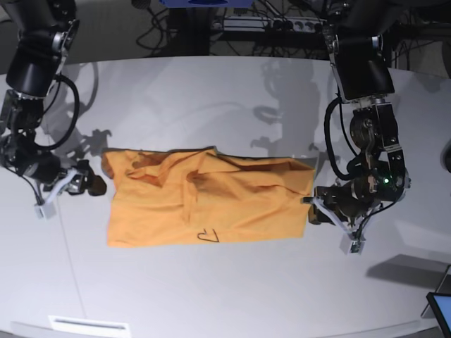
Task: Fold the T-shirt properly
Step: 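Grasp the shirt end with the right gripper and push it inward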
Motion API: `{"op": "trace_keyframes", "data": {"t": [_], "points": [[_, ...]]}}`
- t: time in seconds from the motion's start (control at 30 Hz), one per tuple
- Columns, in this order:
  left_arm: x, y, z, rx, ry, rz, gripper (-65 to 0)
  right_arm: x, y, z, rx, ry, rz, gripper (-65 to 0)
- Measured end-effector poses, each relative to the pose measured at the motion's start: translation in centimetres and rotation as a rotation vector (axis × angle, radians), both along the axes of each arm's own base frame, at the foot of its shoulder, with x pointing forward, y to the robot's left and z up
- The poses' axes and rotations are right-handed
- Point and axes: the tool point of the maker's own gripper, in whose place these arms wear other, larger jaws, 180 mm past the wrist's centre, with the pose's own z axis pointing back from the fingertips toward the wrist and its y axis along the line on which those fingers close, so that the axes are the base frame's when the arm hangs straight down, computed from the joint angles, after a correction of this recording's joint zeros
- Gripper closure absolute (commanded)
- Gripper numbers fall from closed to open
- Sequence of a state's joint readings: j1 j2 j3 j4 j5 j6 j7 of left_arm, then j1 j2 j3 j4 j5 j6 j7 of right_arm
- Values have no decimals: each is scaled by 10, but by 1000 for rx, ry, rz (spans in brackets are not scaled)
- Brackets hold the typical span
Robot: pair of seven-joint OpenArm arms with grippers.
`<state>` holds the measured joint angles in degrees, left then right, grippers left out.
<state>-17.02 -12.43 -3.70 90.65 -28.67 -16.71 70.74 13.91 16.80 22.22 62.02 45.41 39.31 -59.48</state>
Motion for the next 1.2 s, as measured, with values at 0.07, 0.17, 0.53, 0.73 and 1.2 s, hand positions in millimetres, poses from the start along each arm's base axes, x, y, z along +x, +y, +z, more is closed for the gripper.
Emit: {"op": "trace_keyframes", "data": {"t": [0.07, 0.17, 0.53, 0.73, 1.2], "points": [[0, 0, 0, 1, 1, 0, -274, 4, 0, 0, 54, -1, -18, -501], [0, 0, 0, 0, 0, 0, -274, 4, 6, -2, 63, 11, 4, -501], [1, 0, 1, 2, -2, 1, -274, 8, 23, -1, 64, 20, 60, -501], [1, 0, 0, 1, -1, 1, -274, 10, 45, -1, 65, 31, 122, -501], [0, 5, 0, 14, 2, 4, -274, 16, 93, 3, 90, 23, 223, -501]]}}
